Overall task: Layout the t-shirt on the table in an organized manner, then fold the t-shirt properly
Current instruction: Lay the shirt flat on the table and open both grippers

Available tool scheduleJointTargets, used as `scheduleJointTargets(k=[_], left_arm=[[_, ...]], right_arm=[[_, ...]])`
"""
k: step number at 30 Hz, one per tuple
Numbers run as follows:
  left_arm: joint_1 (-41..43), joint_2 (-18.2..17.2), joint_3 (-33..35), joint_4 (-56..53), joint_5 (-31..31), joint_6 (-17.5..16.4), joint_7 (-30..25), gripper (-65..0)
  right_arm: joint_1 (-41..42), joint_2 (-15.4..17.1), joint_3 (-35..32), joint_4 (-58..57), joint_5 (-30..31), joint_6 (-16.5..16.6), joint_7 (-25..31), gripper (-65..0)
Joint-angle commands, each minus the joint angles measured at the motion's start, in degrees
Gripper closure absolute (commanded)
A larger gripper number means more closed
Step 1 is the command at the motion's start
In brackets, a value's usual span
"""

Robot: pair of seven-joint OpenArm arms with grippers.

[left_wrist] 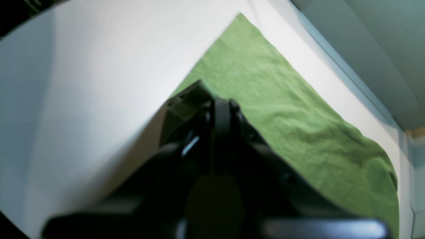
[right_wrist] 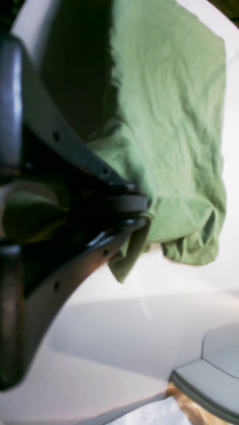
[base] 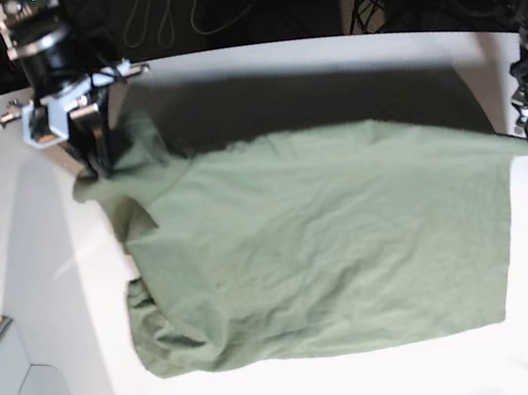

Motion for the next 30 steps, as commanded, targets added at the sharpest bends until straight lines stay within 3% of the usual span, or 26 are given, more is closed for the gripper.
scheduleJointTargets(k=[1, 12, 21, 26, 30], left_arm=[[1.1, -0.9, -0.5, 1.0, -0.3, -0.3, -1.5, -0.2], [6.2, -0.5, -2.5, -1.4, -0.6, -0.3, -1.5, -0.2], [8.0, -0.5, -7.0, 2.1, -0.7, -0.4, -1.2, -0.2], [8.1, 0.6, -7.0, 1.9, -0.7, -0.4, -1.0, -0.2], [9.2, 1.4, -7.0, 2.0, -0.6, -0.4, -1.4, -0.2]], right_arm=[[-0.7, 0.1, -0.2, 0.4, 0.6, 0.1, 2.2, 0.0], [-1.3, 0.1, -0.8, -10.8, 0.3, 0.1, 2.2, 0.0], [-3.0, 4.4, -5.0, -12.6, 0.3, 0.1, 1.6, 0.0], [-2.5, 4.8, -5.2, -12.6, 0.2, 0.1, -5.0, -10.9], [-3.0, 5.9, -4.9, -11.9, 0.3, 0.1, -5.5, -20.2]])
